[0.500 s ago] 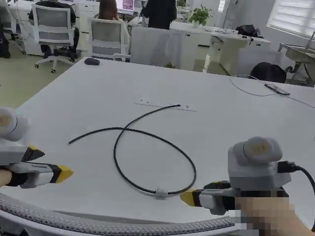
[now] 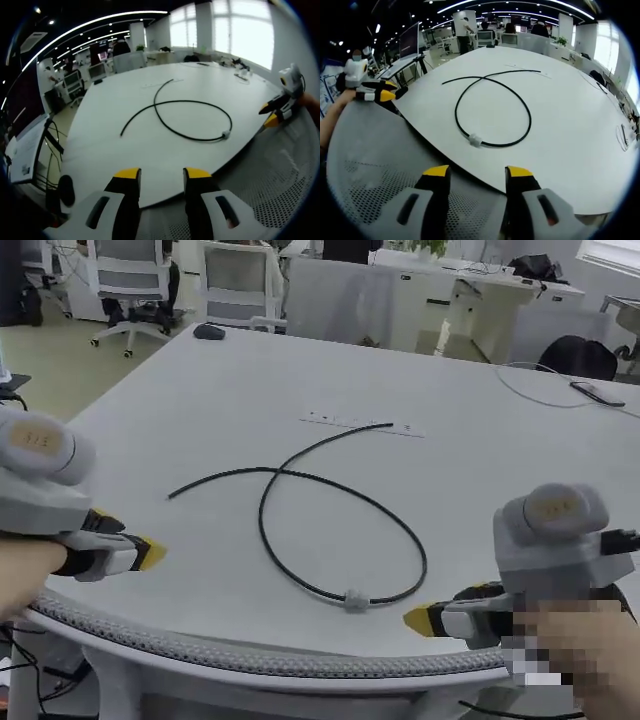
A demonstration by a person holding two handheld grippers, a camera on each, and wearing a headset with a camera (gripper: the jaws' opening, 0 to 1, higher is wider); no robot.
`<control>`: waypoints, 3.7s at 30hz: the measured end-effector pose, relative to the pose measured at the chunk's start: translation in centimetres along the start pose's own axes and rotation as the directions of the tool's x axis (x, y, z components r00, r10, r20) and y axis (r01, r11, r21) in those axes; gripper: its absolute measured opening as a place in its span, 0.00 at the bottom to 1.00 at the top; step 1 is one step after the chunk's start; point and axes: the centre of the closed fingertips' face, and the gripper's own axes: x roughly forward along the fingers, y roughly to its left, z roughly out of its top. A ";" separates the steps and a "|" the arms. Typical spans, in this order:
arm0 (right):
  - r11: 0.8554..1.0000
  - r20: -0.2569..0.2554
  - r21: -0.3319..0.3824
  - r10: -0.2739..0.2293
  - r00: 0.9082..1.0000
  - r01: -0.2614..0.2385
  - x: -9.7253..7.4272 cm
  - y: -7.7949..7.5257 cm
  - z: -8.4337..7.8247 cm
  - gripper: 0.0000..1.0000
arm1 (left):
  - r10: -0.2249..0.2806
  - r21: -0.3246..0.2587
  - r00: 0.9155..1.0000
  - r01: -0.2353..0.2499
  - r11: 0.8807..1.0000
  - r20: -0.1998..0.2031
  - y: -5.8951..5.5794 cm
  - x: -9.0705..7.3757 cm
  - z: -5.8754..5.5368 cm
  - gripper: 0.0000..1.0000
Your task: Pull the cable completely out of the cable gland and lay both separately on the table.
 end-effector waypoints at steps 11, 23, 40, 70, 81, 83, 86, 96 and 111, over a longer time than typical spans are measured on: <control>1.000 0.001 0.004 0.004 1.000 -0.004 0.0 0.1 0.0 0.45 | 0.003 0.010 1.000 -0.003 1.000 -0.005 0.0 -0.1 -0.1 0.31; 1.000 0.002 0.002 0.005 1.000 -0.005 0.0 0.1 0.0 0.45 | -0.011 0.020 1.000 0.012 1.000 -0.026 -0.3 0.0 -0.4 0.27; 1.000 -0.002 0.003 0.006 1.000 -0.006 0.0 0.1 -0.1 0.44 | -0.009 0.016 1.000 0.009 1.000 -0.023 -0.3 0.0 -0.4 0.27; 0.867 -0.212 -0.365 0.278 0.937 -0.340 1.3 3.7 0.0 0.38 | -0.344 0.263 0.926 0.374 0.889 -0.153 -6.0 -0.8 -0.8 0.32; 0.819 -0.305 -0.463 0.213 0.928 -0.340 7.3 0.0 1.4 0.35 | -0.527 0.372 0.838 0.539 0.756 -0.142 -9.8 2.5 3.9 0.33; 0.799 -0.309 -0.482 0.230 0.923 -0.360 8.2 -0.1 1.5 0.35 | -0.581 0.361 0.800 0.590 0.722 -0.147 -11.1 3.3 4.1 0.34; 0.754 -0.338 -0.522 0.247 0.908 -0.399 9.8 -0.1 1.1 0.36 | -0.609 0.362 0.768 0.634 0.683 -0.198 -12.5 5.6 4.0 0.34; 0.691 -0.328 -0.567 0.310 0.892 -0.449 12.7 0.1 0.5 0.26 | -0.587 0.384 0.728 0.686 0.618 -0.355 -14.1 9.8 2.1 0.34; 0.747 -0.228 -0.435 0.449 0.864 -0.503 10.5 3.2 2.6 0.14 | -0.629 0.476 0.723 0.676 0.562 -0.284 -15.9 10.1 3.1 0.37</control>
